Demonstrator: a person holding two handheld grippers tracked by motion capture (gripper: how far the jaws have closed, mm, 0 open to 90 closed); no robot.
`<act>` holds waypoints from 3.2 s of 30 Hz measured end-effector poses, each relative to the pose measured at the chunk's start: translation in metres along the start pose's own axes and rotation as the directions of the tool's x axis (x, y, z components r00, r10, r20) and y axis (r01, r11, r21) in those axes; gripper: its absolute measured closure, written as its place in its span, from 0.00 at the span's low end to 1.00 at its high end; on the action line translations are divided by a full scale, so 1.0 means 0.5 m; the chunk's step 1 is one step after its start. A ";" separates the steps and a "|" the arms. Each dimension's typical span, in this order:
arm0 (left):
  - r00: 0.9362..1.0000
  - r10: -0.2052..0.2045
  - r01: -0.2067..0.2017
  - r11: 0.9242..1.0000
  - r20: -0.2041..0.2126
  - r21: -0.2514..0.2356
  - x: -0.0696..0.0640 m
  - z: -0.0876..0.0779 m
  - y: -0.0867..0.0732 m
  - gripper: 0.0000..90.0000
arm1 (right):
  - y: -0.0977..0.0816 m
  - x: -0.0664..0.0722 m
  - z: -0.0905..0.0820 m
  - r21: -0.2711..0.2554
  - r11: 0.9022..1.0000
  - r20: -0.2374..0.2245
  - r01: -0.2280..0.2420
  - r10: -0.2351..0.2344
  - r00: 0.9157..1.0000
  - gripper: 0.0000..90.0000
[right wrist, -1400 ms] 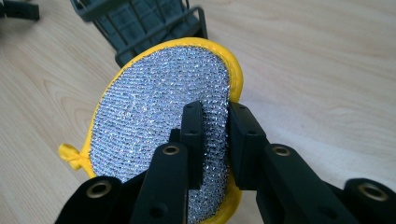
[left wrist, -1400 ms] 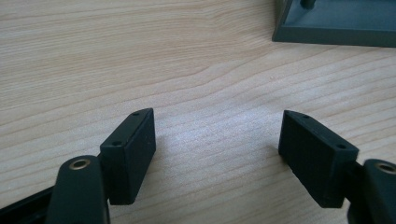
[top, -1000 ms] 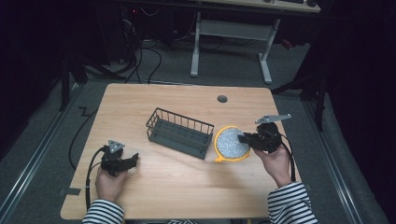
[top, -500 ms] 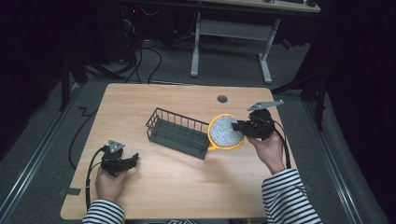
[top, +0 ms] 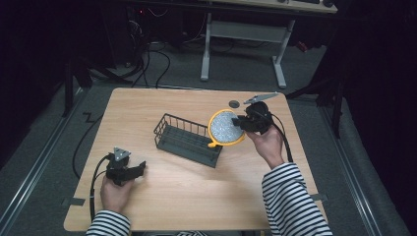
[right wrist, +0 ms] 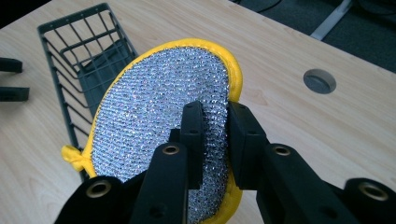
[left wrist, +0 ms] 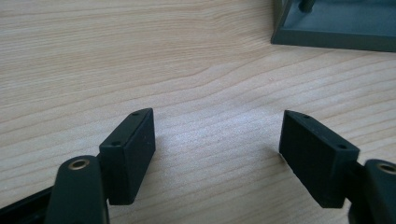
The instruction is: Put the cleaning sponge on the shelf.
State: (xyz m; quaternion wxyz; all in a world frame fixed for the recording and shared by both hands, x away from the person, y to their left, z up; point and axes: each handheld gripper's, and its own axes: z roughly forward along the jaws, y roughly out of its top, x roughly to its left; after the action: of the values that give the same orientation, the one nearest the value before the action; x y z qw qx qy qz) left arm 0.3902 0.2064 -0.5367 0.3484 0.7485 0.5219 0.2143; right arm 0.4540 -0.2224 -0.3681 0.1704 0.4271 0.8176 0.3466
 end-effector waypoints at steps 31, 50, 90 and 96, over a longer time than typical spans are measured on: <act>1.000 -0.012 0.012 1.000 0.014 -0.004 0.004 0.000 0.000 0.30 | 0.048 0.075 0.112 0.050 0.992 0.033 0.119 -0.121 0.992 0.85; 1.000 -0.016 0.017 1.000 0.016 -0.007 0.004 0.000 0.000 0.30 | 0.045 0.118 0.150 0.085 0.979 -0.011 0.186 -0.186 0.983 0.84; 1.000 -0.009 0.009 1.000 0.006 -0.005 0.002 0.000 0.000 0.31 | -0.083 0.022 0.002 -0.055 0.998 0.032 -0.005 0.007 0.999 0.49; 1.000 -0.007 0.007 1.000 0.004 -0.003 0.002 0.000 0.000 0.31 | -0.119 0.005 -0.023 -0.062 0.998 0.056 -0.027 0.031 0.998 0.48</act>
State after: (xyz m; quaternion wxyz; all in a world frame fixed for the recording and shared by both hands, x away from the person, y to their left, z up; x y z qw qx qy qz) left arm 0.3906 0.2073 -0.5367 0.3515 0.7467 0.5233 0.2124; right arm 0.4112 -0.2487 -0.4025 0.2016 0.4434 0.7951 0.3613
